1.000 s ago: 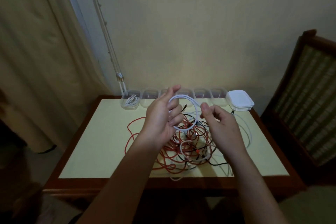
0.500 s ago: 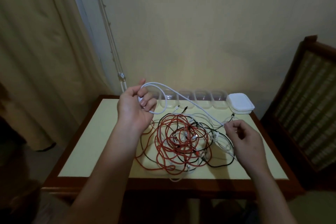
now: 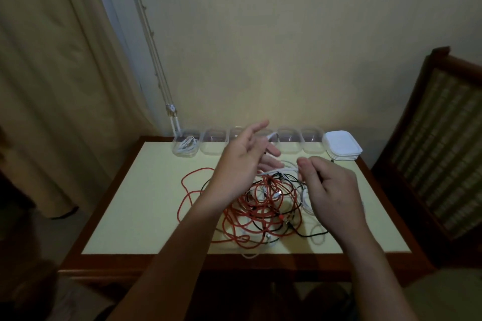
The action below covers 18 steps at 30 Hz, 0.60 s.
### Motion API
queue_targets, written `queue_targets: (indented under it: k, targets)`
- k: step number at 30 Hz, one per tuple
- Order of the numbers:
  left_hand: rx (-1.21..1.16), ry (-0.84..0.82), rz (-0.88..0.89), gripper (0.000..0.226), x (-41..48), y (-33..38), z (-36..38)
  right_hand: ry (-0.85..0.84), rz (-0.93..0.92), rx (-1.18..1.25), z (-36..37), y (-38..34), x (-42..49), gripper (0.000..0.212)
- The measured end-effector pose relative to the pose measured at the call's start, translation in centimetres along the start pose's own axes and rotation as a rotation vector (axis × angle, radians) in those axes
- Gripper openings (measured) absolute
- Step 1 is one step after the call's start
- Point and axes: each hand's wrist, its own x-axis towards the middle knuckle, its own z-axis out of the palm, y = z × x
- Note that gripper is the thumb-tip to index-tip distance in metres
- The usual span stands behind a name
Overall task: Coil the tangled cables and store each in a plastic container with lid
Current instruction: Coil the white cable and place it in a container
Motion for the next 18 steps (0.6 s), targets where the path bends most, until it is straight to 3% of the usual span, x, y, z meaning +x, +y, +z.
queue_targets:
  k: [3,10,18]
  targets:
    - [-0.001,-0.105,-0.094,0.034,-0.4,-0.3,0.3,0.012,0.044,0.070,0.2,-1.1,0.9,0.044]
    - [-0.613,-0.208,-0.334,0.035,-0.5,0.5,0.1,0.089,0.096,0.142,1.7,-1.8,2.5,0.023]
    - [-0.685,-0.153,-0.296,0.037,-0.4,1.0,-0.4,-0.123,0.140,0.328,1.9,-3.5,1.9,0.034]
